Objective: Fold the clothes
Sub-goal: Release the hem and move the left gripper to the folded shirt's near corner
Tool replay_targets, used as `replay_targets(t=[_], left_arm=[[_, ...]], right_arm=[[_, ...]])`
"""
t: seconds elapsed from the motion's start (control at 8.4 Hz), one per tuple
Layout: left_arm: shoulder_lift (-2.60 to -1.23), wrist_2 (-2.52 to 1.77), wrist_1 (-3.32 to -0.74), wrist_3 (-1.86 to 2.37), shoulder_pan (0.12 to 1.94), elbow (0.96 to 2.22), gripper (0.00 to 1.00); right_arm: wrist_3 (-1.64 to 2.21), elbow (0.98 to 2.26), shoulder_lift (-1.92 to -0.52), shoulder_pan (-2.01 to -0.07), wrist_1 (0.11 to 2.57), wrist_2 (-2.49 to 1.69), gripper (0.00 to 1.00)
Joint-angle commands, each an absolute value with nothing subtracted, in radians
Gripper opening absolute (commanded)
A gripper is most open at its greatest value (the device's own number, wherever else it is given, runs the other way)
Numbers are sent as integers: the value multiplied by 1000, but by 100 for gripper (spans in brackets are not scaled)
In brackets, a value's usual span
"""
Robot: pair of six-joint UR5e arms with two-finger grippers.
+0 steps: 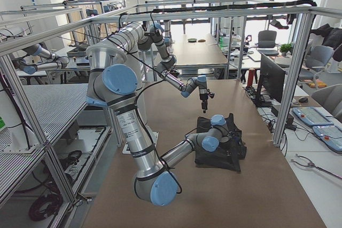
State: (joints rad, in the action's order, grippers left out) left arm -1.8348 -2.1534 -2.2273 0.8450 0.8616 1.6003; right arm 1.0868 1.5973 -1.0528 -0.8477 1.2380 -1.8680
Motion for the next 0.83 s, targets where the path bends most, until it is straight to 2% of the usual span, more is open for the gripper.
replay_targets(t=[0.0, 0.12, 0.36, 0.48, 0.6, 0.71], left_arm=[[-1810, -2094, -2246, 922, 735, 1637, 69], [-1809, -2092, -2246, 920, 732, 1628, 65], [-1802, -2085, -2244, 917, 732, 1618, 65], [-1805, -2076, -2244, 919, 729, 1618, 59], [-1807, -2075, -2246, 923, 729, 1621, 39], [-1813, -2075, -2244, 936, 729, 1627, 9]], right_arm=[[1085, 1597, -1055, -845, 1238, -1867, 93], [1083, 1595, -1055, -845, 1238, -1867, 93], [1086, 1597, -1055, -845, 1238, -1867, 93], [1086, 1597, -1055, -847, 1238, -1867, 93], [1085, 1597, -1057, -845, 1238, -1867, 93], [1085, 1597, -1058, -845, 1238, -1867, 93]])
